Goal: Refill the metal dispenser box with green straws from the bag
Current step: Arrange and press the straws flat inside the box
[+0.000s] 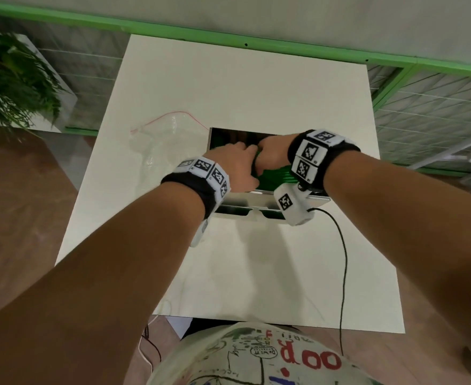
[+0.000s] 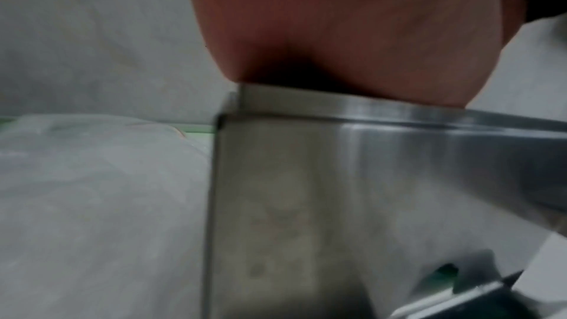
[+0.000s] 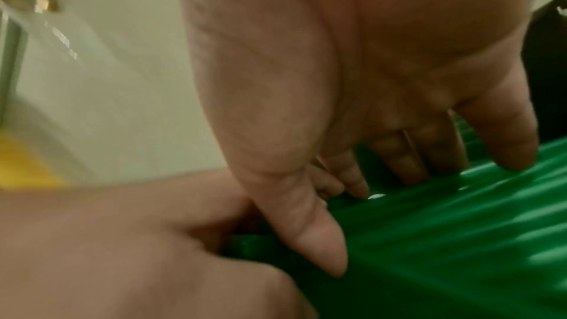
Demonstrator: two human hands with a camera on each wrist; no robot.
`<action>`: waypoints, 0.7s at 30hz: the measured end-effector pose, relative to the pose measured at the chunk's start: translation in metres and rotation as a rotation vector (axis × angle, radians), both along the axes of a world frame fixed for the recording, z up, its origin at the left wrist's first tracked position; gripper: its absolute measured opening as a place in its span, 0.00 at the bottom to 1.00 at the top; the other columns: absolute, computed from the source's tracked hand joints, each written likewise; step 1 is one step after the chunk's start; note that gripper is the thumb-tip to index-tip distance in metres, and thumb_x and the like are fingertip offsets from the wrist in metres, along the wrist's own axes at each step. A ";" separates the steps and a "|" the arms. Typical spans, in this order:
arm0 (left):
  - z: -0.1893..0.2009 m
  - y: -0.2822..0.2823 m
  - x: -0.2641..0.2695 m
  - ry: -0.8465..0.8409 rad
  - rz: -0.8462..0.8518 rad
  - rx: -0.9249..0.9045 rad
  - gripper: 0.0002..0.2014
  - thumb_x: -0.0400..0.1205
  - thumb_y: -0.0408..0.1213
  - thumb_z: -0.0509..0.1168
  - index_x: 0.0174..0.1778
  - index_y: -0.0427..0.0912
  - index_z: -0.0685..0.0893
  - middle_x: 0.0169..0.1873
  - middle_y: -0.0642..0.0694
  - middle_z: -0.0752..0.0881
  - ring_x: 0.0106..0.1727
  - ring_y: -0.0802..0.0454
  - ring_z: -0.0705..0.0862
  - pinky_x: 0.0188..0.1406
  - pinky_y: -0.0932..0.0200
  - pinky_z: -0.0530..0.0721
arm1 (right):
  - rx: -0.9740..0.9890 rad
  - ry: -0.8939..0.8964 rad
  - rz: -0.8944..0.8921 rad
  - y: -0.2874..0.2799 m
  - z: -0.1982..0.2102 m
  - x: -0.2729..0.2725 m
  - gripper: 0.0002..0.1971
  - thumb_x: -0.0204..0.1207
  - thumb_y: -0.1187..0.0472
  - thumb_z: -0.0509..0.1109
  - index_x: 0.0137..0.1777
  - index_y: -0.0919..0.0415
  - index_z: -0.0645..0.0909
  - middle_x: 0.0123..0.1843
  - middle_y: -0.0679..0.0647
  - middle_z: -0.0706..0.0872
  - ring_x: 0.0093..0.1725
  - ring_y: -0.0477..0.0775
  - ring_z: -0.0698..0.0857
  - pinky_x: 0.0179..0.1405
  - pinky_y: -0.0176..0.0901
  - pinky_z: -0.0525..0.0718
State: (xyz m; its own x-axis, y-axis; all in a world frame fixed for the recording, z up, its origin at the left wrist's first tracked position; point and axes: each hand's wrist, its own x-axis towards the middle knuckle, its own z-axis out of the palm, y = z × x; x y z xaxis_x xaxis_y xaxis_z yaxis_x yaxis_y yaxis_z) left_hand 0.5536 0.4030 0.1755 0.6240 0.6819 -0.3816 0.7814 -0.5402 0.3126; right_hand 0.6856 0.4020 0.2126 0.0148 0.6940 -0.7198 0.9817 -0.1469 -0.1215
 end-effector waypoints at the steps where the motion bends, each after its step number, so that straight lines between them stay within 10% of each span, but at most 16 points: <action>1: -0.002 -0.001 0.004 0.037 0.037 -0.035 0.34 0.75 0.52 0.68 0.76 0.45 0.70 0.64 0.39 0.81 0.60 0.37 0.84 0.57 0.44 0.86 | -0.019 -0.044 0.037 -0.001 -0.004 0.000 0.21 0.68 0.51 0.75 0.59 0.58 0.84 0.57 0.57 0.88 0.55 0.59 0.87 0.60 0.53 0.87; 6: -0.008 0.003 0.017 0.161 0.083 -0.091 0.39 0.76 0.48 0.72 0.82 0.43 0.65 0.63 0.38 0.83 0.50 0.43 0.82 0.45 0.53 0.82 | -0.014 -0.138 0.125 -0.018 -0.012 0.005 0.30 0.76 0.56 0.71 0.78 0.57 0.71 0.70 0.60 0.81 0.63 0.60 0.84 0.52 0.48 0.84; 14: -0.011 0.010 0.020 0.274 0.016 -0.050 0.16 0.82 0.46 0.71 0.61 0.41 0.86 0.37 0.50 0.78 0.62 0.43 0.88 0.46 0.57 0.78 | -0.061 -0.055 0.226 -0.022 -0.008 0.020 0.18 0.75 0.56 0.73 0.63 0.54 0.76 0.55 0.55 0.86 0.53 0.57 0.85 0.59 0.53 0.87; 21: -0.007 0.017 0.016 0.208 -0.070 -0.025 0.36 0.72 0.46 0.73 0.77 0.46 0.71 0.56 0.41 0.82 0.51 0.41 0.86 0.49 0.45 0.91 | -0.050 -0.058 0.278 -0.022 -0.002 0.031 0.24 0.75 0.59 0.71 0.71 0.56 0.74 0.54 0.54 0.83 0.51 0.56 0.83 0.47 0.46 0.84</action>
